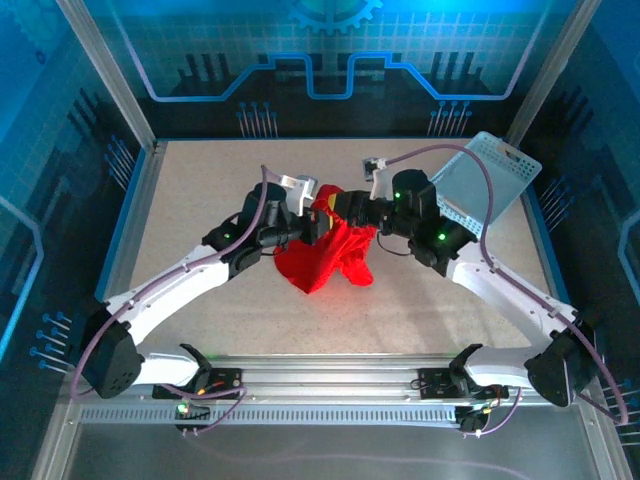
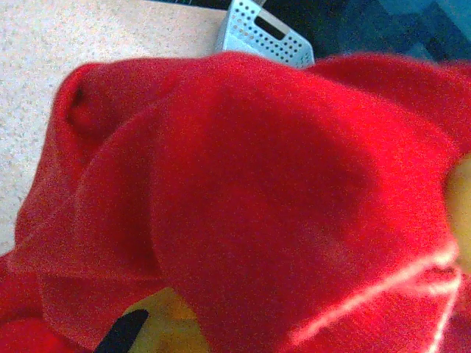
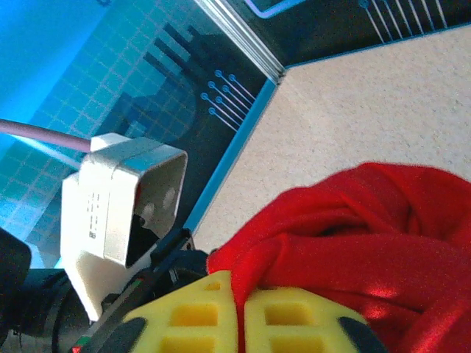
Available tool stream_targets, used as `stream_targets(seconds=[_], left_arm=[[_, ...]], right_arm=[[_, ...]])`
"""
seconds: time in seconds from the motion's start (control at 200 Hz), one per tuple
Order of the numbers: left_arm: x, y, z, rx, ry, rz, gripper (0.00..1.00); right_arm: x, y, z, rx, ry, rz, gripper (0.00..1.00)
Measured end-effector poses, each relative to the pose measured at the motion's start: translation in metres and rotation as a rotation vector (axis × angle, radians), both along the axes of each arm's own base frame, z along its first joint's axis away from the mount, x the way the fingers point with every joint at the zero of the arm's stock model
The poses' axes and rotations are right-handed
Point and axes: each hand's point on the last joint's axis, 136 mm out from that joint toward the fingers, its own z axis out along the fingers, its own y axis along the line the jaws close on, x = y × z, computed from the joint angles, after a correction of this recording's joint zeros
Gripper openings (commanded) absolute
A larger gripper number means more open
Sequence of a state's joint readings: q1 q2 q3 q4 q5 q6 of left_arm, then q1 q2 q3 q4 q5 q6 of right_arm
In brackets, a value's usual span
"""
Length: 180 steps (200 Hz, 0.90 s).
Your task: Fold the inside-out t-shirt
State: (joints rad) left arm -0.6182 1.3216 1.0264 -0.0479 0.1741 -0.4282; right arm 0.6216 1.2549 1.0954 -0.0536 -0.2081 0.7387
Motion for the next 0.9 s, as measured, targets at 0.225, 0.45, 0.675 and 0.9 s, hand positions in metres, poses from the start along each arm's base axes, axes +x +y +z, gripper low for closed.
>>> stream_targets(seconds=[0.225, 0.45, 0.675, 0.9], left_arm=[[0.011, 0.009, 0.007, -0.007, 0.021, 0.087, 0.0], [0.016, 0.014, 0.015, -0.041, 0.037, 0.126, 0.0], [0.017, 0.014, 0.021, -0.073, 0.053, 0.136, 0.0], [0.022, 0.05, 0.056, -0.172, 0.032, 0.194, 0.0]], right_arm=[[0.0, -0.041, -0.013, -0.179, -0.019, -0.154, 0.74], [-0.017, -0.051, -0.048, -0.269, -0.008, -0.198, 0.79], [-0.02, -0.028, -0.128, -0.382, 0.098, -0.154, 0.64], [0.007, -0.054, -0.185, -0.445, 0.213, -0.274, 0.19]])
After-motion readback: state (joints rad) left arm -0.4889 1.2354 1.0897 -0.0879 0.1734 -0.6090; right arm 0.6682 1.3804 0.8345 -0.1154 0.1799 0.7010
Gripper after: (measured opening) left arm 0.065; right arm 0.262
